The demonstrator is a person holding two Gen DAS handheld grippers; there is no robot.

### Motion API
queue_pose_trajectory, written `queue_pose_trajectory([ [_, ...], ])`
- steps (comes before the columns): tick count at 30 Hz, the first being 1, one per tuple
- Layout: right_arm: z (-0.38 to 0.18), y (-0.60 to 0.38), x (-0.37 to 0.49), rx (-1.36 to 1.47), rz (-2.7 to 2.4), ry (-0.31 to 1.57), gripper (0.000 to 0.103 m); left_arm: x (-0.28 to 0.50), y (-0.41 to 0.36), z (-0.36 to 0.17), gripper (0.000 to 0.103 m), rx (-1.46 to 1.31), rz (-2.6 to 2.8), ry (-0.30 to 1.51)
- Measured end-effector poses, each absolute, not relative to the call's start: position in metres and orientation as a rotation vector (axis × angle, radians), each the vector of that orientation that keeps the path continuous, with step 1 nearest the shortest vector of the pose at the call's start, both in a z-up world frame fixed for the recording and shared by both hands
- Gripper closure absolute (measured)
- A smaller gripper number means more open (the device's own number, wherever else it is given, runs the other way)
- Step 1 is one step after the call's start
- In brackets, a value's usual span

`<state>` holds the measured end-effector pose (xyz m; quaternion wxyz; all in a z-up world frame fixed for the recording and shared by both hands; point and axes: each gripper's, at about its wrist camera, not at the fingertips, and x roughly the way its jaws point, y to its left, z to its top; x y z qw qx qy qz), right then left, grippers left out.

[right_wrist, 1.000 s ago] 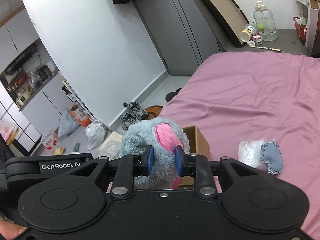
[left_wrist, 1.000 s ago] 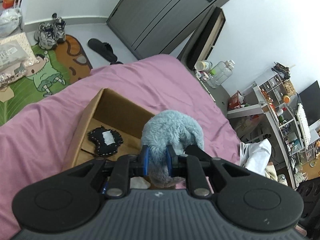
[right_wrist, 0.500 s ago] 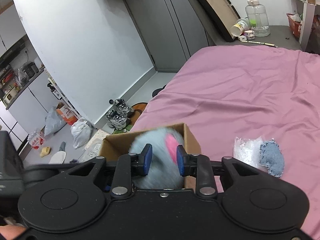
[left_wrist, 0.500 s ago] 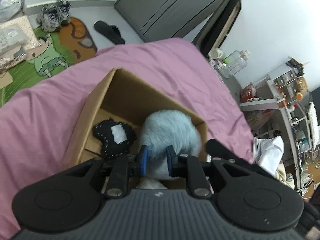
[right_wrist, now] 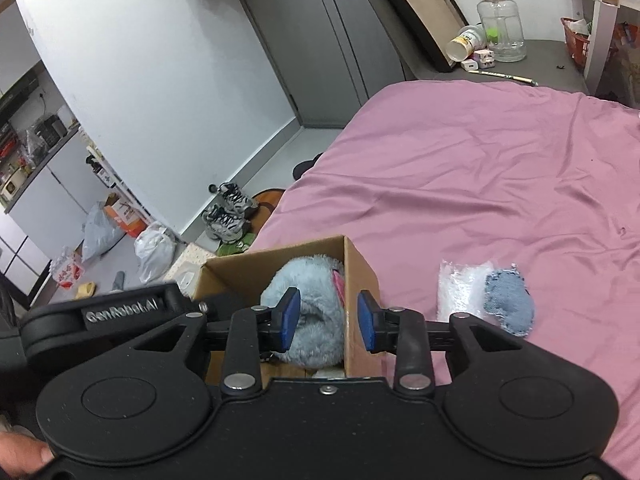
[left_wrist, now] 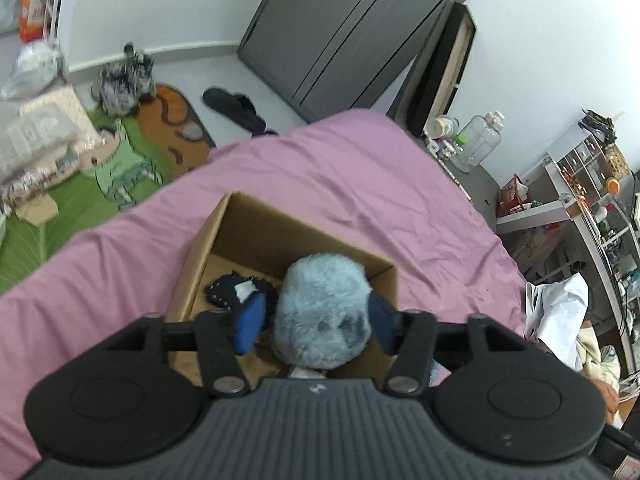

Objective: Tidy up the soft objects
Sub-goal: 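Lower the grey plush into the box and open both tools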

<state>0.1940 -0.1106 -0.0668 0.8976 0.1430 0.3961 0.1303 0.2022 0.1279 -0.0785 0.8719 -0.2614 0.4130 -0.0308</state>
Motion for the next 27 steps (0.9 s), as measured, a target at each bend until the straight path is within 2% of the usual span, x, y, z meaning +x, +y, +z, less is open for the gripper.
queue_pose_trajectory([
  [4, -0.054, -0.124, 0.19, 0.292, 0.242, 0.817, 0.049, 0.194, 0.116, -0.056, 0.025, -0.498, -0.046, 0.834],
  [12, -0.028, -0.153, 0.185, 0.304, 0.253, 0.793, 0.034, 0.179, 0.097, -0.024, 0.012, -0.379, 0.006, 0.807],
  [14, -0.024, -0.16, 0.183, 0.297, 0.262, 0.795, 0.032, 0.176, 0.091, -0.016, 0.011, -0.349, 0.014, 0.799],
  [19, -0.016, -0.18, 0.178, 0.271, 0.283, 0.801, 0.018, 0.17, 0.073, -0.002, 0.011, -0.314, 0.024, 0.792],
  [27, -0.007, -0.226, 0.177, 0.262, 0.277, 0.801, 0.009, 0.17, 0.028, 0.01, 0.009, -0.254, 0.008, 0.802],
])
